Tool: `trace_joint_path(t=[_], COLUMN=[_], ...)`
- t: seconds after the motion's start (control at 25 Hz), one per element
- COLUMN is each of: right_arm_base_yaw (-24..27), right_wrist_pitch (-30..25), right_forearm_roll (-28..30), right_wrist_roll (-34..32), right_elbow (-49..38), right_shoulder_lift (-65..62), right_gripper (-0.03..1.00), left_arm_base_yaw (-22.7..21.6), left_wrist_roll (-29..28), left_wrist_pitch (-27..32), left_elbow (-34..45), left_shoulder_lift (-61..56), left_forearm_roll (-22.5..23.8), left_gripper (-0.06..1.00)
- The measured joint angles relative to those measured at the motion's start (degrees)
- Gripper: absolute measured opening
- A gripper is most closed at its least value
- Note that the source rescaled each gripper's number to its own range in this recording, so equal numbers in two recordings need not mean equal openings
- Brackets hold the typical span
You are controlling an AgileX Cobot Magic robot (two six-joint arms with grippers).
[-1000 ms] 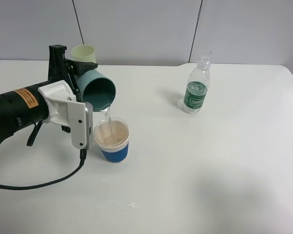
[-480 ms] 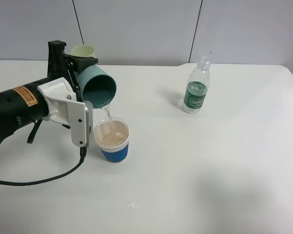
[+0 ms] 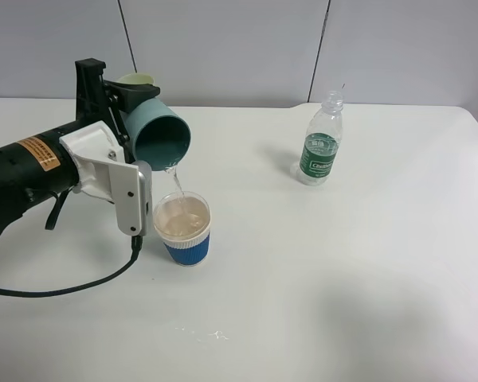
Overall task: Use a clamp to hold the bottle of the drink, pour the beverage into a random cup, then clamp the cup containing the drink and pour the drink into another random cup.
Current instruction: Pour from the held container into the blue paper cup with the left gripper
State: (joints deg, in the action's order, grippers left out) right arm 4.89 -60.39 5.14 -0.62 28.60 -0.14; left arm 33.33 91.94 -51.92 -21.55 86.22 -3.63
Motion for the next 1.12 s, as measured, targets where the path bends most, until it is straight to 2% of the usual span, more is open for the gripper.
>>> trace_joint_path(t=[0.72,1.12], right_arm_base_yaw=[0.0,0.0], right_wrist_pitch=[0.0,0.0], right_forearm_roll=[0.0,0.0], right_wrist_roll=[0.0,0.0], right_elbow=[0.0,0.0], right_shoulder_lift=[0.0,0.0], right_gripper=[1.0,1.0], left_arm_base_yaw=[0.0,0.0], left_wrist_roll=[1.7,4.1], left_wrist_pitch=[-0.1,-3.8], left_elbow=[0.0,0.0], left_shoulder_lift=[0.0,0.0], left_forearm_roll=[0.3,0.3], left_gripper=[0.03,0.03])
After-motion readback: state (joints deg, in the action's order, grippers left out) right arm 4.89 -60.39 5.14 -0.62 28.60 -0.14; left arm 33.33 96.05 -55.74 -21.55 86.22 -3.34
